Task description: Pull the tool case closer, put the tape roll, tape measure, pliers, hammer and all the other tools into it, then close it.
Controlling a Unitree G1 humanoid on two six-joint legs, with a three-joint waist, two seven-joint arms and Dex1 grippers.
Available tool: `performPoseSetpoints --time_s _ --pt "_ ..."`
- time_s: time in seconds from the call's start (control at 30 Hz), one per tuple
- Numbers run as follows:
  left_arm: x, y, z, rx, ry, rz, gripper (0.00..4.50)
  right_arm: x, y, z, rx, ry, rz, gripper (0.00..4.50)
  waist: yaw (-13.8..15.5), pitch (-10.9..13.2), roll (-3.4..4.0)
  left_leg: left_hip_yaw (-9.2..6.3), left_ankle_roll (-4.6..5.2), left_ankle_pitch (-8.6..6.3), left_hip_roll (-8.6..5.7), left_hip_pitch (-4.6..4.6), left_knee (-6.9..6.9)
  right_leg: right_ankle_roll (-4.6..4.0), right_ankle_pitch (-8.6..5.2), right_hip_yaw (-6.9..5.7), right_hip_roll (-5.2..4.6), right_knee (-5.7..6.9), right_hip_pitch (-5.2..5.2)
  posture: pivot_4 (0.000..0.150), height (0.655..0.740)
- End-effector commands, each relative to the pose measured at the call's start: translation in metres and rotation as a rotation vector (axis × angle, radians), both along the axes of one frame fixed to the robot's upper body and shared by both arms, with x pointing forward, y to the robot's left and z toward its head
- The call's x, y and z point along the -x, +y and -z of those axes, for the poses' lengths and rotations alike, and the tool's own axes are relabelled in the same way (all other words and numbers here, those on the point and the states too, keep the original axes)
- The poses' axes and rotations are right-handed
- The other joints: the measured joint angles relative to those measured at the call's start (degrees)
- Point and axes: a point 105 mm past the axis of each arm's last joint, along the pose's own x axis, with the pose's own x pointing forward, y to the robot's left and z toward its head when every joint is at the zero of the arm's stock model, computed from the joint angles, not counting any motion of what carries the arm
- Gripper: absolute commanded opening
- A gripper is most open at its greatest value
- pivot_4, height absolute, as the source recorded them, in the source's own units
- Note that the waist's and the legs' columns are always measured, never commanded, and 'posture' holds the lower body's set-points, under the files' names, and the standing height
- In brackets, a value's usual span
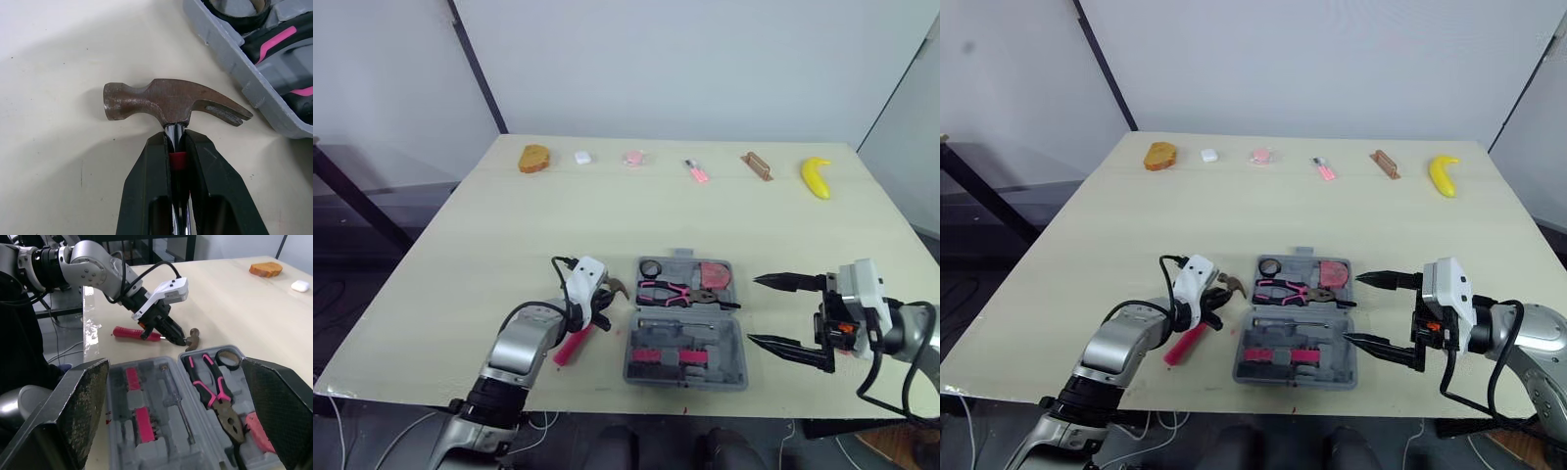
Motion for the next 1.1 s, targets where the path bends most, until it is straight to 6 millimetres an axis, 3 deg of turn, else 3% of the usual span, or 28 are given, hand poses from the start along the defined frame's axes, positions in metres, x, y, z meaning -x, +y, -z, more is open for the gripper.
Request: performPoseSetpoints --time_s 0.03,0.17,0.33,0.5,0.67,0.87,0.97,1.1 --pt "0.003 0.005 0.011 0.002 0.019 -0.002 0.02 0.003 0.004 -0.006 0.000 -0.038 -0.019 4.50 0.0 0.0 0.01 0.01 0.00 0.00 0.00 0.00 0.00 0.00 0.00 0.00 0.00 0.01 0.00 0.150 0.7400" --pt "0.001 0.012 -0.003 0.047 -0.046 0.018 0.02 0.002 0.004 -0.005 -0.005 -0.040 -0.011 4.50 0.0 0.0 0.01 0.01 0.00 0.00 0.01 0.00 0.00 0.00 0.00 0.00 0.00 0.03 -0.01 0.150 0.7400" --pt "0.007 0.012 -0.039 0.206 -0.119 0.122 0.02 0.003 0.003 -0.001 -0.012 -0.039 0.003 4.50 -0.3 0.0 -0.03 0.00 0.00 0.00 0.06 -0.09 -0.01 -0.02 -0.01 0.01 0.04 0.06 -0.14 0.150 0.7400" --pt "0.029 0.008 -0.072 0.336 -0.040 0.315 0.02 0.004 0.001 0.002 -0.018 -0.040 0.021 4.50 -0.3 0.1 -0.12 -0.02 0.00 0.00 0.10 -0.12 -0.01 -0.02 -0.01 -0.02 0.02 0.07 -0.16 0.150 0.7400" --pt "0.043 -0.008 -0.083 0.266 0.074 0.498 0.02 0.005 -0.002 0.005 -0.015 -0.042 0.038 4.50 0.0 0.1 -0.12 0.06 0.00 0.00 0.06 -0.13 0.00 -0.01 -0.02 -0.04 0.02 0.06 -0.16 0.150 0.7400" --pt "0.033 -0.060 -0.110 0.073 0.015 0.716 0.02 0.013 -0.023 0.008 0.025 -0.025 0.098 4.50 0.1 0.2 -0.23 0.17 0.00 0.00 -0.02 -0.23 0.03 -0.01 -0.02 -0.09 0.04 0.03 -0.15 0.150 0.7400" --pt "0.027 -0.090 -0.111 -0.066 0.021 0.819 0.02 0.017 -0.033 0.012 0.047 -0.007 0.119 4.50 0.0 0.2 -0.26 0.16 0.00 0.00 -0.08 -0.23 0.04 0.00 -0.02 -0.09 0.06 0.03 -0.15 0.150 0.7400" --pt "0.025 -0.132 -0.110 -0.104 0.053 0.912 0.02 0.020 -0.041 0.017 0.070 0.009 0.144 4.50 -0.2 0.2 -0.25 0.20 0.01 0.00 -0.11 -0.22 0.03 0.01 -0.03 -0.03 0.07 0.02 -0.15 0.150 0.7400"
